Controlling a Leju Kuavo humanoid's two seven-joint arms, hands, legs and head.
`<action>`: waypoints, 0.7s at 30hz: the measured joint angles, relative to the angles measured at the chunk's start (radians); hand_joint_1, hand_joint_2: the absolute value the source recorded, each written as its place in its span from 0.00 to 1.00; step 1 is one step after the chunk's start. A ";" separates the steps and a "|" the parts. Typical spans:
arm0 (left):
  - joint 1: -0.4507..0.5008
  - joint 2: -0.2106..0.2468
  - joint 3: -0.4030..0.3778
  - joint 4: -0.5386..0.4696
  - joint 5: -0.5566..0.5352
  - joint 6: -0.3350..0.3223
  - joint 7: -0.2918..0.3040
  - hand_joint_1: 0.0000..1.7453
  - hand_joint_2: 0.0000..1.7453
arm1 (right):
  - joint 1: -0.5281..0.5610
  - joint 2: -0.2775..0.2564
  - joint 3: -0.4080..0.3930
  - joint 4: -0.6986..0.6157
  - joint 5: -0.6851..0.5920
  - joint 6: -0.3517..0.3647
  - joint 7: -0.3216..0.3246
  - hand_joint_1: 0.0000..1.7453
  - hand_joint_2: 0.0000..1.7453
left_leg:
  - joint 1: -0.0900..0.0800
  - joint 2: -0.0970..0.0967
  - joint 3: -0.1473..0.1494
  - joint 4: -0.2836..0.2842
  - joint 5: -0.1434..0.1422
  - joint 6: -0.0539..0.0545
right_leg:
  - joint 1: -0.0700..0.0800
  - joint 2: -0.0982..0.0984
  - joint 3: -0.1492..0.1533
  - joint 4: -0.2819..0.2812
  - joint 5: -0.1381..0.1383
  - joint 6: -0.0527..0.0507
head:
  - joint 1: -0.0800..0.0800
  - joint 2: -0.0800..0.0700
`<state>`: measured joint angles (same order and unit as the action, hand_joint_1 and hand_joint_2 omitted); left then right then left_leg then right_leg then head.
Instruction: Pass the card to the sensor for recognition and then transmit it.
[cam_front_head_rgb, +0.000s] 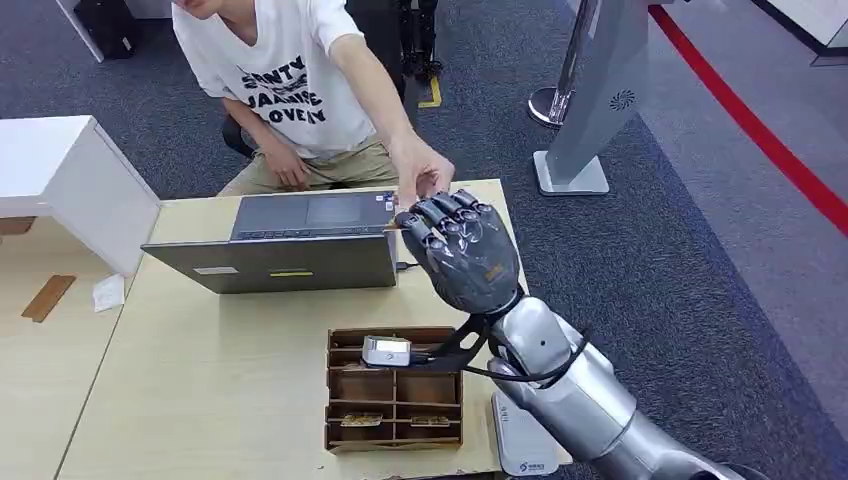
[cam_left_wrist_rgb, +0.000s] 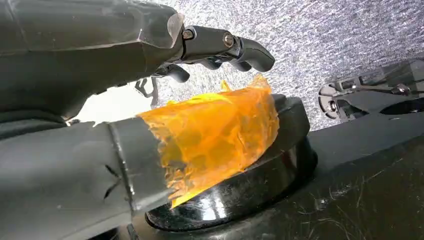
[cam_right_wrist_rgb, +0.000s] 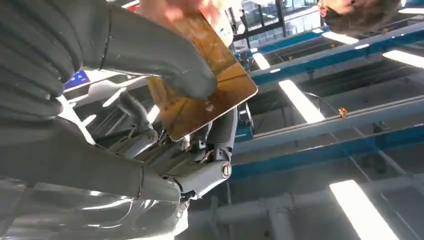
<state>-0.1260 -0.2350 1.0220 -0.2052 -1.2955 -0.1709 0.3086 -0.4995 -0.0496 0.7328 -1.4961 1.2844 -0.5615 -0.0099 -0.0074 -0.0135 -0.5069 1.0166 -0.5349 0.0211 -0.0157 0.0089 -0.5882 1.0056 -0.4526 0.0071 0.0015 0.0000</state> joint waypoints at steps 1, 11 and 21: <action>0.000 0.000 0.000 0.000 0.000 0.000 0.000 0.00 0.00 | 0.000 0.001 0.000 0.002 0.002 0.000 0.001 1.00 1.00 | 0.000 0.000 0.000 0.000 0.000 0.000 | 0.000 0.000 0.000 0.000 0.000 0.000 | 0.000 0.000; 0.000 0.000 0.000 0.000 0.002 0.003 0.000 0.00 0.00 | 0.004 0.007 -0.001 0.016 0.003 0.000 0.008 1.00 1.00 | 0.000 0.000 0.000 0.000 0.000 0.000 | 0.000 0.000 0.000 0.000 0.000 0.000 | 0.000 0.000; 0.001 0.000 0.000 0.000 0.025 0.010 -0.007 0.00 0.00 | 0.076 0.042 -0.053 -0.033 -0.348 0.060 -0.039 1.00 1.00 | 0.000 0.000 0.000 0.000 0.000 0.000 | 0.000 0.000 0.000 0.000 0.000 0.000 | 0.000 0.000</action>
<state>-0.1245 -0.2350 1.0224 -0.2052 -1.2707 -0.1614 0.3018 -0.4234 -0.0077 0.6802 -1.5292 0.9364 -0.5014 -0.0493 -0.0074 -0.0137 -0.5070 1.0166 -0.5350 0.0211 -0.0156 0.0088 -0.5884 1.0056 -0.4528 0.0071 0.0011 0.0000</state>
